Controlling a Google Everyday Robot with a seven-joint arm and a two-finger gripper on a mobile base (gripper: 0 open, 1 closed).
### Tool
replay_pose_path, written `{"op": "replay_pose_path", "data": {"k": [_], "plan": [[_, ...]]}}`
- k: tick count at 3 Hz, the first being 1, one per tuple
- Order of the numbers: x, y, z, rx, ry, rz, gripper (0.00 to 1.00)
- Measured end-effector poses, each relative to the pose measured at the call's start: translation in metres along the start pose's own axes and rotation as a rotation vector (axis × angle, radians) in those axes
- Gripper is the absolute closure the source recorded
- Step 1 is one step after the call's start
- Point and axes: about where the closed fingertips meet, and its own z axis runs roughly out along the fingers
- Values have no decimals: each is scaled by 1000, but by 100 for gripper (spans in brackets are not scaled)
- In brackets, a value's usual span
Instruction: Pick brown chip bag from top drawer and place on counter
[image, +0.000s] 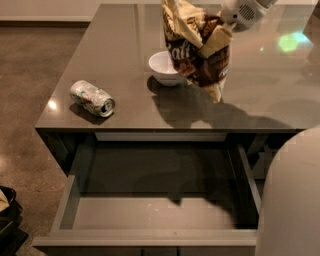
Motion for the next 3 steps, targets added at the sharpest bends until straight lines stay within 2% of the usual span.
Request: {"op": "replay_pose_path", "data": {"k": [1, 2, 3], "plan": [[41, -1, -9, 53, 58, 119, 11], [43, -1, -3, 49, 61, 127, 0], [43, -1, -3, 49, 61, 127, 0]]}}
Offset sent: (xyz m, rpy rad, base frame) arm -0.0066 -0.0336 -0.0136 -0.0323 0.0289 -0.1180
